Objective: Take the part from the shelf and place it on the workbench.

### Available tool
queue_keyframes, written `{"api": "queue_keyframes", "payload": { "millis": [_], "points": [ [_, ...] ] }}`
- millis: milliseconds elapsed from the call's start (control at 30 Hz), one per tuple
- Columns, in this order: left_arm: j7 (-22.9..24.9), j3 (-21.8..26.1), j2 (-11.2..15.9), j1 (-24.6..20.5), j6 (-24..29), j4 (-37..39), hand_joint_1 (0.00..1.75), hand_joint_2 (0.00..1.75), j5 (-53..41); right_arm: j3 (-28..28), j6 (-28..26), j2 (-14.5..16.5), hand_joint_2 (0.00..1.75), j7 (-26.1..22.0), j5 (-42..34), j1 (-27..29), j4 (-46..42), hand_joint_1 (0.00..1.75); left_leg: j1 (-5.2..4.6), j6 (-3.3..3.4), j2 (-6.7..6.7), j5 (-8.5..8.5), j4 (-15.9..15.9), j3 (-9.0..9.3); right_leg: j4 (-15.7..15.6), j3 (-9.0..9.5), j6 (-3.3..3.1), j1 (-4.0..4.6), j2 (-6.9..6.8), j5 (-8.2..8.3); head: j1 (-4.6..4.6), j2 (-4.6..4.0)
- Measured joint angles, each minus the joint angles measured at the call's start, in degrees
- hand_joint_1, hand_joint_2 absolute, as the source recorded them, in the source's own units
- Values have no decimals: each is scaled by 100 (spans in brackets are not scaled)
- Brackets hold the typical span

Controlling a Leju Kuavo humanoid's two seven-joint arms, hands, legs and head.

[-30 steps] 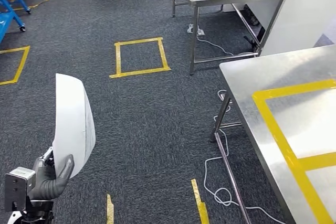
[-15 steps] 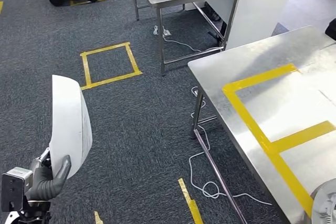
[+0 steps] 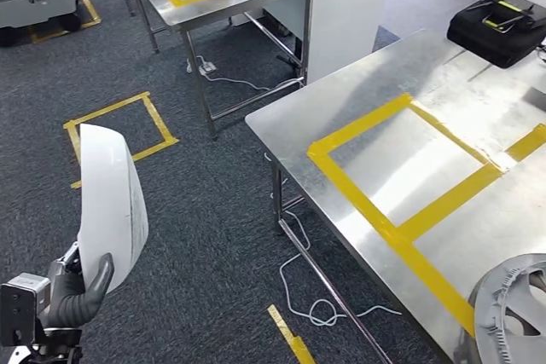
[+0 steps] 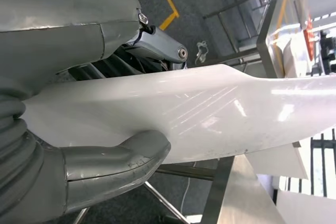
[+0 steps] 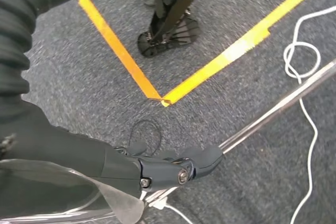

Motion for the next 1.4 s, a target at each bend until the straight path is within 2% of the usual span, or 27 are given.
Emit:
{"api": "queue_keyframes", "payload": {
  "millis": [33, 100, 167, 233, 300, 333, 367, 467, 533, 600, 667, 700, 767, 833, 867, 900, 967, 1033, 1067, 1100, 1133, 1200, 1233, 1300, 1333, 1367, 1400],
  "points": [
    [1, 4, -2, -3, -1, 4, 175, 175, 1, -7, -1, -1, 175, 0, -3, -2, -2, 0, -7, 26, -36, -74, -96, 52, -5, 8, 48, -8, 51, 0, -1, -1],
    [-1, 7, -8, -11, -5, 5, 175, 175, 0, -21, -2, -1, 175, 2, -6, 7, -2, 0, -9, 100, 59, -144, -239, 145, -31, 37, 129, -22, 70, 20, 3, 0],
    [-2, 15, -15, -10, -9, 5, 175, 175, 1, -29, -3, -1, 175, -1, -7, 0, -2, 0, -1, 173, 177, -167, -308, 259, 180, -63, 180, 3, -201, -35, 19, -1],
    [-3, 30, -18, -2, -10, 5, 175, 175, 2, -31, -1, -1, 175, -3, -6, -31, -3, 0, -14, 221, 315, -231, -333, 361, 833, -484, 204, 35, -527, -222, 36, -2],
    [-3, 37, -19, 4, -13, 8, 175, 175, 1, -34, 5, -1, 175, -1, -2, -39, -3, 0, -38, 242, 459, -316, -332, 456, 1448, -983, 206, 47, -609, -433, 40, -2],
    [-3, 37, -20, 6, -17, 10, 175, 175, 1, -37, 12, -1, 175, -1, 2, -34, -2, 0, -49, 248, 528, -368, -332, 522, 1525, -1129, 190, 52, -615, -452, 40, -2],
    [-4, 37, -22, 4, -23, 13, 175, 175, 2, -39, 21, -1, 175, -1, 5, -28, -1, 0, -60, 250, 595, -425, -331, 602, 1401, -1172, 165, 60, -627, -354, 43, -1],
    [-13, 41, -36, -3, -41, 22, 175, 175, 4, -45, 43, -1, 175, 1, 13, -27, 4, 0, -93, 237, 788, -628, -334, 850, 517, -996, 35, 140, -869, 381, 33, -2],
    [-22, 49, -46, -7, -45, 29, 175, 175, 2, -54, 49, -1, 175, -3, 20, -30, 7, 0, -112, 180, 887, -728, -333, 938, 282, -948, -52, 208, -1004, 611, 36, -1],
    [-32, 52, -50, -7, -47, 34, 175, 175, -2, -52, 60, -1, 175, -10, 35, -2, 9, 0, -119, 111, 944, -766, -315, 1004, 249, -922, -116, 212, -912, 614, 52, 0],
    [-46, 55, -50, -16, -51, 37, 175, 175, -13, -40, 82, 0, 175, -16, 53, 31, 13, 0, -105, 55, 802, -830, -159, 996, 202, -850, -151, 170, -781, 631, 40, 0],
    [-54, 59, -51, -25, -54, 38, 175, 175, -24, -34, 91, 1, 175, -20, 58, 29, 13, 0, -91, 28, 679, -914, 44, 901, 184, -808, -161, 145, -718, 632, 33, -1],
    [-66, 77, -52, -30, -67, 46, 175, 175, -52, -27, 111, 1, 175, -25, 64, 12, 13, 0, -51, -28, 474, -1227, 711, 508, 175, -789, -178, 125, -574, 621, 20, -1],
    [-69, 97, -52, -23, -80, 65, 175, 175, -83, -28, 128, 0, 175, -25, 68, -1, 15, 0, -23, -60, 438, -1423, 1195, 128, 175, -775, -185, 117, -416, 606, 20, -1],
    [-71, 103, -52, -25, -84, 76, 175, 175, -97, -34, 136, -2, 175, -27, 71, -5, 17, 0, -15, -65, 432, -1332, 1174, 55, 175, -760, -180, 115, -340, 600, 22, -1],
    [-73, 108, -52, -30, -89, 85, 175, 175, -109, -42, 146, -3, 175, -29, 74, -9, 19, 0, -9, -65, 413, -1111, 965, 72, 175, -740, -172, 112, -267, 594, 23, -1],
    [-84, 122, -54, -44, -98, 98, 175, 175, -140, -59, 169, -5, 175, -38, 84, -21, 21, 0, 4, -44, 230, -624, 286, 242, 177, -708, -141, 108, -132, 592, 27, -1],
    [-101, 139, -56, -51, -107, 108, 175, 175, -182, -69, 201, -5, 175, -50, 101, -39, 24, 0, -5, 18, 19, -516, -92, 330, 182, -737, -75, 94, -7, 615, 24, -1],
    [-107, 144, -56, -53, -111, 112, 175, 175, -207, -71, 217, -5, 175, -56, 110, -46, 26, 0, -18, 59, -22, -534, -111, 327, 178, -758, -30, 86, 55, 630, 23, -1],
    [-111, 147, -57, -60, -115, 115, 175, 175, -229, -74, 233, -4, 175, -64, 119, -49, 30, 0, -19, 104, 20, -486, -134, 333, 168, -792, 18, 84, 114, 644, 21, -1],
    [-114, 149, -58, -78, -121, 116, 175, 175, -255, -81, 245, -4, 175, -69, 126, -47, 35, 0, -12, 149, 84, -372, -171, 348, 175, -814, 54, 89, 78, 636, 26, -1],
    [-125, 155, -63, -116, -130, 118, 175, 175, -295, -107, 259, -3, 175, -79, 139, -50, 42, 0, 7, 224, 233, -292, -245, 369, 388, -941, 109, 113, -215, 456, 55, -1],
    [-131, 161, -64, -122, -133, 120, 175, 175, -318, -117, 267, -3, 175, -84, 149, -62, 44, 0, 4, 244, 310, -276, -261, 366, 662, -1059, 122, 116, -413, 275, 67, -1],
    [-142, 174, -64, -112, -131, 133, 175, 175, -372, -122, 284, -3, 175, -93, 172, -90, 48, 0, -7, 259, 468, -272, -264, 340, 1362, -1361, 158, 101, -594, -87, 75, -1],
    [-146, 179, -63, -112, -126, 145, 175, 175, -401, -123, 291, -3, 175, -98, 183, -96, 52, 0, -10, 259, 550, -274, -263, 333, 1579, -1435, 174, 90, -616, -158, 75, -1],
    [-154, 181, -63, -118, -121, 157, 175, 175, -432, -125, 299, -3, 175, -102, 193, -97, 58, 0, -11, 257, 629, -277, -262, 330, 1602, -1408, 189, 80, -631, -130, 75, -1],
    [-164, 182, -63, -129, -115, 170, 175, 175, -461, -127, 308, -3, 175, -107, 206, -96, 63, 0, -11, 250, 702, -284, -261, 335, 1405, -1268, 197, 75, -661, -12, 76, -1]
  ]
}}
